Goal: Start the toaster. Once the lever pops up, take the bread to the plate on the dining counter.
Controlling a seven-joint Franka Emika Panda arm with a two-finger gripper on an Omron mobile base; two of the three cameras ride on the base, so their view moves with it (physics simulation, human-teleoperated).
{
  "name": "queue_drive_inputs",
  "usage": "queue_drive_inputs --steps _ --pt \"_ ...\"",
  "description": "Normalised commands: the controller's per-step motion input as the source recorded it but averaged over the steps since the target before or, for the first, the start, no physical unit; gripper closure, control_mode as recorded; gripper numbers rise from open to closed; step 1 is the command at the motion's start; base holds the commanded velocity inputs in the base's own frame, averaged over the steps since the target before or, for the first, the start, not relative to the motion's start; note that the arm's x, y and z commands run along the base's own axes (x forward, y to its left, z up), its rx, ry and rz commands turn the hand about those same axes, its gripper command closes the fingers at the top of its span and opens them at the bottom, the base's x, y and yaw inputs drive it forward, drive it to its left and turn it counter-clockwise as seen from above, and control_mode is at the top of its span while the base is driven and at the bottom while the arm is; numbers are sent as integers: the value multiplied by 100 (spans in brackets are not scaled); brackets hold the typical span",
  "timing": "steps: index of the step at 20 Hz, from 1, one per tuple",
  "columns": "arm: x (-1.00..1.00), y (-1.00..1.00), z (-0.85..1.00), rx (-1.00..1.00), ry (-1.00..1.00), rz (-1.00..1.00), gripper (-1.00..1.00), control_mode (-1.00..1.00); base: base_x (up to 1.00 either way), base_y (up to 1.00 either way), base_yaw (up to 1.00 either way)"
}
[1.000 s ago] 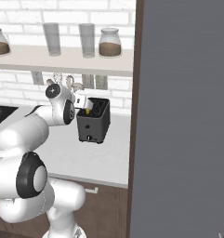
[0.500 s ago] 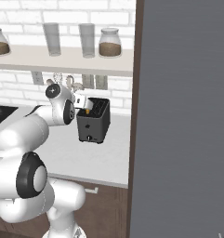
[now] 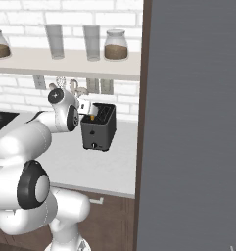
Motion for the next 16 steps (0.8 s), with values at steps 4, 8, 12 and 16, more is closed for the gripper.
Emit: queue_drive_inputs --steps 4,8,12,16 --pt "0 0 0 0 0 0 -100 -100 0 0 0" --pt "0 0 0 0 0 0 -100 -100 0 0 0" --pt "0 0 0 0 0 0 -100 -100 0 0 0" --pt "0 0 0 0 0 0 -100 -100 0 0 0"
